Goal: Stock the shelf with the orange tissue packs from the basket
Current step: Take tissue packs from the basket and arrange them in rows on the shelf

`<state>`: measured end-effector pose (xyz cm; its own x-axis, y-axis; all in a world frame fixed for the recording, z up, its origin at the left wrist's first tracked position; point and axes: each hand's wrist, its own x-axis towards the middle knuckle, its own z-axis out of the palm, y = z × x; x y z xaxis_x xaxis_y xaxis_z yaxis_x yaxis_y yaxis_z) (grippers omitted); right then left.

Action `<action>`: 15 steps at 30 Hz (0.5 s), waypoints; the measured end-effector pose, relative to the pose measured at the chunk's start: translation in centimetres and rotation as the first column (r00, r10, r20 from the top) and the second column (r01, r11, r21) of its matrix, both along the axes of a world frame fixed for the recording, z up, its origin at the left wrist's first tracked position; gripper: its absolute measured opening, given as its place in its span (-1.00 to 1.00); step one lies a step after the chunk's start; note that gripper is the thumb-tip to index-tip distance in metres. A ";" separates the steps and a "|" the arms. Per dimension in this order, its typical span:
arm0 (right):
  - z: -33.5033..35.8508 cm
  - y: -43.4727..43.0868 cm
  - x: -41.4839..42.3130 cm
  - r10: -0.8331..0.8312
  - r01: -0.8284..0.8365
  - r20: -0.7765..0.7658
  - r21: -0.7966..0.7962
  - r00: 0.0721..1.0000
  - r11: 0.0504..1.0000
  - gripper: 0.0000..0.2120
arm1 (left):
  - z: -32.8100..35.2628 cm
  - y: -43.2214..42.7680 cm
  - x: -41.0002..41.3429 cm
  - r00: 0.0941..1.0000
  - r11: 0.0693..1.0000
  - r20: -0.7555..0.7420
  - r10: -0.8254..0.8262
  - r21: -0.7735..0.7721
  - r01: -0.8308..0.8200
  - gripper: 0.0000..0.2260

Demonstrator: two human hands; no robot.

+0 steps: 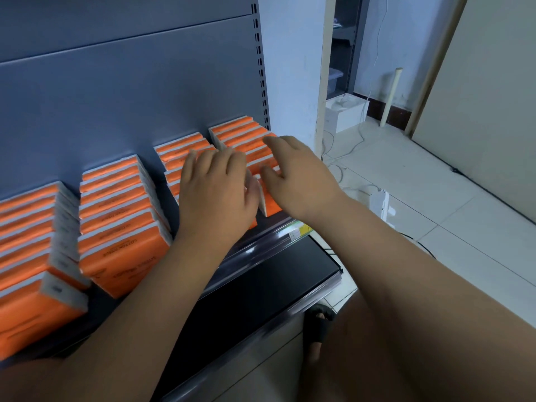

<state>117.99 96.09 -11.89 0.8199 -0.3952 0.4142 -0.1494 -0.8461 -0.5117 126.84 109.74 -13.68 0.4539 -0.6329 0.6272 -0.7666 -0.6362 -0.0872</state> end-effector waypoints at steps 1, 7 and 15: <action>0.2 0.8 0.2 0.023 -0.023 0.036 0.001 0.999 1.000 -0.59 | 0.4 0.6 0.0 1.000 0.999 -0.015 0.024 -0.032 -0.025 -0.68; 1.1 6.5 2.5 0.137 -0.138 0.200 -0.006 0.970 0.990 -0.48 | 2.8 6.8 -0.3 0.973 0.971 -0.085 0.214 -0.092 -0.222 -0.47; 2.1 18.8 4.9 0.316 -0.331 0.314 -0.006 0.895 0.944 -0.50 | 4.1 21.0 -2.9 0.852 0.841 -0.059 0.521 -0.134 -0.524 -0.44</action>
